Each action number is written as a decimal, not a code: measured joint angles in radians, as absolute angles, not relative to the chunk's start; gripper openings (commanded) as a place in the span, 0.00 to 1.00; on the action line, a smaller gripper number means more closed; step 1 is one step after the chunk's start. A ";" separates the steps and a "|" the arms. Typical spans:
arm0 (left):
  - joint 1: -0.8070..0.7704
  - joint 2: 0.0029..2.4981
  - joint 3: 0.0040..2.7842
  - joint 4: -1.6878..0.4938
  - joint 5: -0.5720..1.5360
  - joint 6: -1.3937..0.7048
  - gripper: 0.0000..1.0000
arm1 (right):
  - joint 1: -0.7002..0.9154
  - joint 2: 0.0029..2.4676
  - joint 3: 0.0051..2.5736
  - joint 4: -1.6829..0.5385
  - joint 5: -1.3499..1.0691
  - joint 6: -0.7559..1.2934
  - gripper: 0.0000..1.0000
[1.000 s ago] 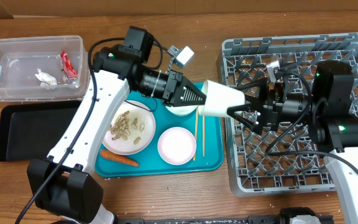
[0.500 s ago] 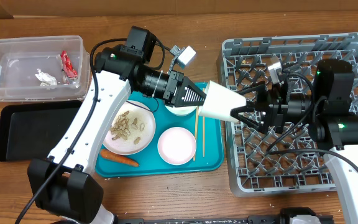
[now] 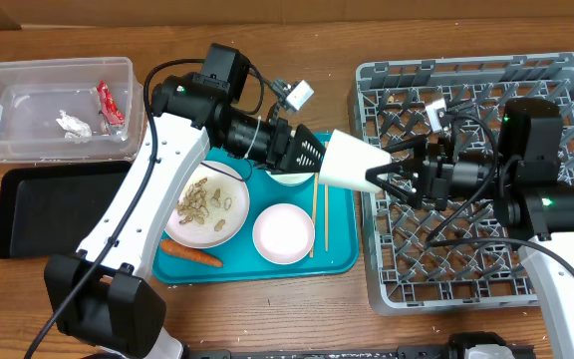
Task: Sort waste into correct bins and load items into the dishwasher
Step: 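Lift the bowl with left gripper and hand it to right gripper, then place the bowl upside down in the rack's right corner with right gripper, then reach right gripper to the near white bowl and grasp its rim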
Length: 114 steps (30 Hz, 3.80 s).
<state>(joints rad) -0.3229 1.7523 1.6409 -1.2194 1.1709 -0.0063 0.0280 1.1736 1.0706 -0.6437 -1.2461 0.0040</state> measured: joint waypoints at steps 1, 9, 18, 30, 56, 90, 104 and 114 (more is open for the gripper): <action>-0.321 1.752 1.641 -1.232 1.100 -0.010 0.75 | 0.028 1.174 1.071 -0.656 -1.210 0.007 0.43; -0.171 1.752 1.641 -1.222 0.469 -0.119 0.77 | -0.038 1.174 1.113 -0.905 -0.597 0.090 0.36; 0.014 1.752 1.641 -1.145 0.301 -0.155 0.75 | -0.396 1.175 1.226 -1.138 -0.171 0.160 0.36; 0.031 1.752 1.641 -1.128 0.286 -0.155 0.75 | -0.768 1.331 1.226 -1.255 0.019 0.173 0.36; 0.031 1.752 1.641 -1.121 0.286 -0.155 0.75 | -0.785 1.444 1.363 -1.195 0.033 0.180 0.32; 0.031 1.752 1.641 -1.125 0.286 -0.155 0.76 | -0.785 1.518 1.300 -1.171 0.049 0.181 0.73; 0.031 1.752 1.641 -1.168 0.287 -0.154 1.00 | -0.568 1.463 1.667 -1.311 -0.630 -0.090 0.79; 0.029 1.752 1.641 -1.388 0.153 -0.258 1.00 | 0.081 1.507 1.673 -1.319 -0.516 -0.092 0.78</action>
<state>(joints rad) 0.0288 1.7523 1.6409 -1.3884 0.1532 -0.2577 0.0811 1.5070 1.6730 -1.3190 -0.5163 -0.0921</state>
